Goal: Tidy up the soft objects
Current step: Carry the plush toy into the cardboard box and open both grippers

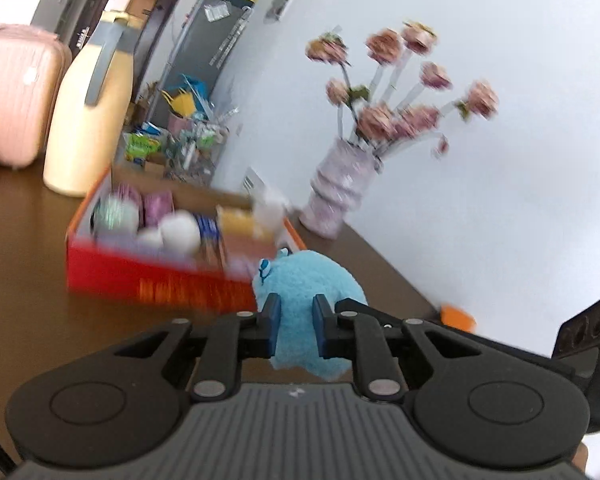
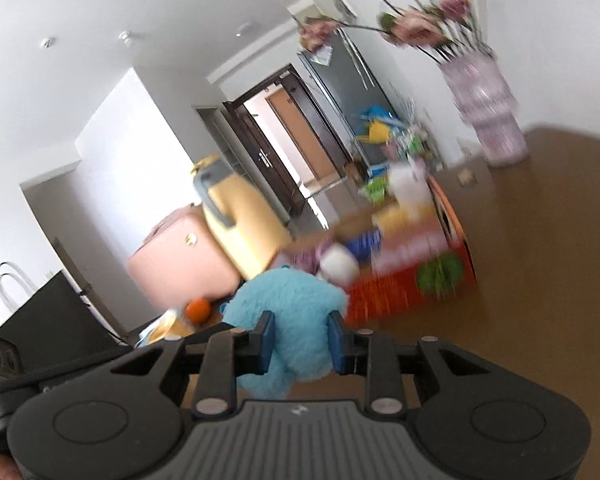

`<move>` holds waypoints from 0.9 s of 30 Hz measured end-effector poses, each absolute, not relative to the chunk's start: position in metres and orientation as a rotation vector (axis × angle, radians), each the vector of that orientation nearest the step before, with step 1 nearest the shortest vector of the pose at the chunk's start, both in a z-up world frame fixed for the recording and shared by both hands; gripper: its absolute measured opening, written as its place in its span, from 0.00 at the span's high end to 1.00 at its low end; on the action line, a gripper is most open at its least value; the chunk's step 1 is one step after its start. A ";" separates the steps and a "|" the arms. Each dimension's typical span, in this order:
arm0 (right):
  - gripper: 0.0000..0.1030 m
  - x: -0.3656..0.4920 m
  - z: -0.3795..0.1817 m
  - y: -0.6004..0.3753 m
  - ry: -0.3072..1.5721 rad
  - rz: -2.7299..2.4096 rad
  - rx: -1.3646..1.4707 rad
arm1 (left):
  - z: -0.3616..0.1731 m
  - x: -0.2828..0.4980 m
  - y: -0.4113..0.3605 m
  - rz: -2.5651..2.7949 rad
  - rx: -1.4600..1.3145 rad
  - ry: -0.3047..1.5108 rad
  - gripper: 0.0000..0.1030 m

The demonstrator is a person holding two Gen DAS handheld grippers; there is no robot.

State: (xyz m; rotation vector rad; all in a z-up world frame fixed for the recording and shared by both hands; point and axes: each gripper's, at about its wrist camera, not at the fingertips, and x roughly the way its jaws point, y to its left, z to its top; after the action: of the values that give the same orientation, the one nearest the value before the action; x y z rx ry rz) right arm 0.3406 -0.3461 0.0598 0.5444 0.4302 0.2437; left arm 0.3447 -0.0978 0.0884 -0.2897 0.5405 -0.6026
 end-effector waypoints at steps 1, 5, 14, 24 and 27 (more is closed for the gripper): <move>0.74 0.363 0.066 -0.348 0.433 0.239 0.541 | 0.095 0.363 -0.102 -0.591 -0.295 0.535 0.84; 0.74 0.444 0.073 -0.358 0.497 0.221 0.568 | 0.103 0.446 -0.113 -0.563 -0.315 0.553 0.84; 0.91 0.565 0.016 -0.337 0.747 0.207 0.502 | 0.045 0.572 -0.122 -0.525 -0.332 0.758 0.97; 0.88 0.564 0.002 -0.329 0.767 0.114 0.390 | 0.022 0.575 -0.116 -0.488 -0.271 0.808 0.96; 0.88 0.549 0.028 -0.339 0.719 0.109 0.373 | 0.041 0.566 -0.109 -0.473 -0.253 0.792 0.95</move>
State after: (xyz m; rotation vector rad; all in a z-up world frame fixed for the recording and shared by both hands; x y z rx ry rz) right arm 0.5487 -0.3391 0.0283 0.3726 0.7185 0.1089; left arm 0.5657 -0.1089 0.0408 -0.2535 0.7921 -0.4734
